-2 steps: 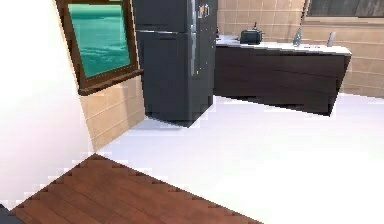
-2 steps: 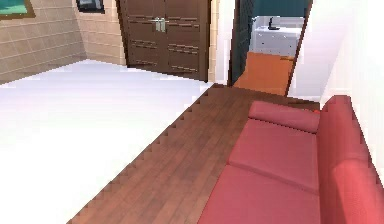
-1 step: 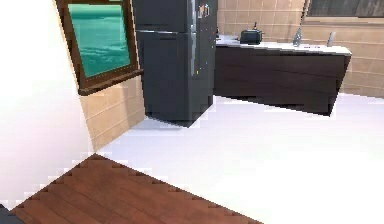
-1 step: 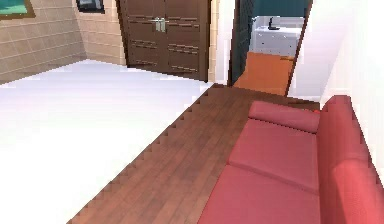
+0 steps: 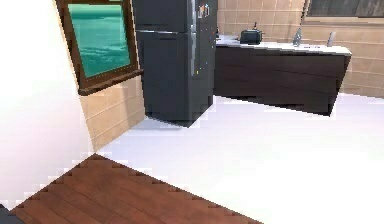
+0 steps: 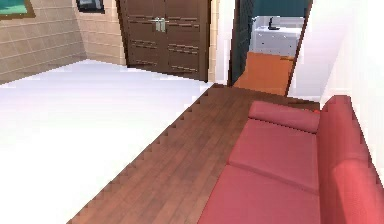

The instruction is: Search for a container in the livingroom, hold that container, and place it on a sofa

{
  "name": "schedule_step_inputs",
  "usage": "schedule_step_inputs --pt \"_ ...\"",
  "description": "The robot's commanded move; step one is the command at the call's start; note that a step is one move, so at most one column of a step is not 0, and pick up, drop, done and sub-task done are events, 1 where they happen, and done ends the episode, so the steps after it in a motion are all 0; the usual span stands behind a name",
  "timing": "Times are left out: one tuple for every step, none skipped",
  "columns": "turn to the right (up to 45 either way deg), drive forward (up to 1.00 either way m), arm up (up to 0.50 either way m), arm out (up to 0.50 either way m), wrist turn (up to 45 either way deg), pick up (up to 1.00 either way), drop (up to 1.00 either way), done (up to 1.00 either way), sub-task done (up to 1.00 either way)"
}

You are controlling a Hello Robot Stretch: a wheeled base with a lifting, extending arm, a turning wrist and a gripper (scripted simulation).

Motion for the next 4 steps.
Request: schedule_step_inputs --pt "0.0 0.55 0.0 0.0 0.0 0.0 0.0 0.0 0.0" --pt "-45.0 0.0 0.0 0.0 0.0 0.0 0.0 0.0 0.0" --pt "0.0 0.7 0.0 0.0 0.0 0.0 0.0 0.0 0.0" --pt "-45.0 0.0 0.0 0.0 0.0 0.0 0.0 0.0 0.0"
